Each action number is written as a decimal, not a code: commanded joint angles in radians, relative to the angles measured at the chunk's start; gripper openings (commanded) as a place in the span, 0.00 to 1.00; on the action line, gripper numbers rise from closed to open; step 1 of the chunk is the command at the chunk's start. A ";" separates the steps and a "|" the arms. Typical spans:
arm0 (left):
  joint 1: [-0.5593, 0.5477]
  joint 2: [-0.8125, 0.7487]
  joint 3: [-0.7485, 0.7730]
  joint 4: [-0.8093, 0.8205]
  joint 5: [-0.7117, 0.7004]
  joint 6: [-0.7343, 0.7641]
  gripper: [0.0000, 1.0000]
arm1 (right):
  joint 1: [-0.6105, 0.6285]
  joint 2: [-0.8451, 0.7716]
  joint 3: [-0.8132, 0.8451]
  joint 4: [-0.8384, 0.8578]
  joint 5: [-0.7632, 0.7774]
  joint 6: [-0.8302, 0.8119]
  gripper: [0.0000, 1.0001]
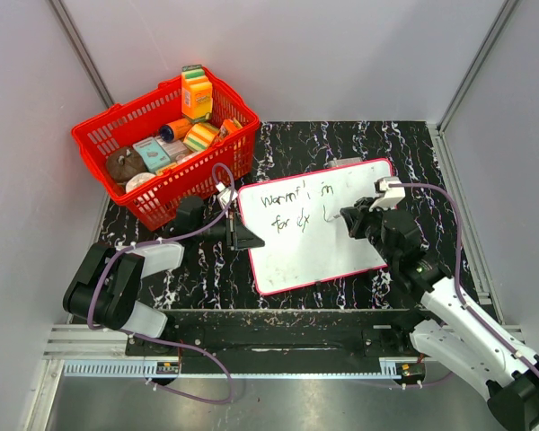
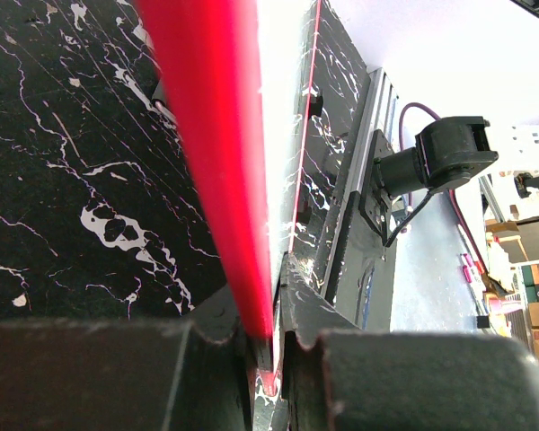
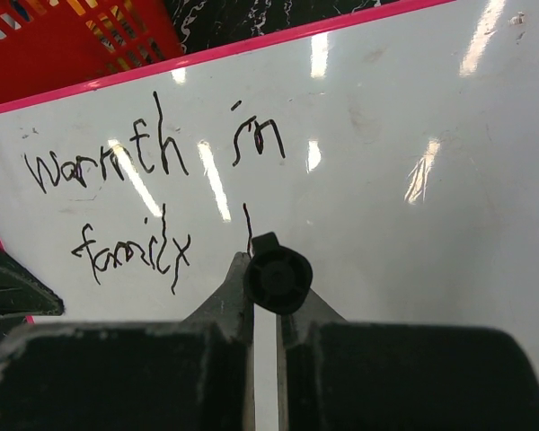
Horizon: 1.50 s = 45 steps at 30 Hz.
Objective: Write a sentence on the whiteboard
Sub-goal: Write with the whiteboard marker on the whiteboard.
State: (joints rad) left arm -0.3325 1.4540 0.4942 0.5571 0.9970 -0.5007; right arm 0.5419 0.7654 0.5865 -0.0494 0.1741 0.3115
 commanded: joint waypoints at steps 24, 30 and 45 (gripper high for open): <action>0.006 0.011 -0.022 -0.017 -0.097 0.162 0.00 | 0.007 0.014 0.079 0.080 0.079 -0.015 0.00; 0.006 0.011 -0.020 -0.017 -0.098 0.162 0.00 | 0.007 0.031 0.061 0.082 0.077 -0.008 0.00; 0.006 0.014 -0.020 -0.019 -0.100 0.160 0.00 | 0.006 0.054 0.029 0.092 0.085 -0.011 0.00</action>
State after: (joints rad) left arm -0.3325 1.4540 0.4942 0.5545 0.9981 -0.4999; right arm 0.5426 0.8143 0.6182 -0.0017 0.2440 0.3077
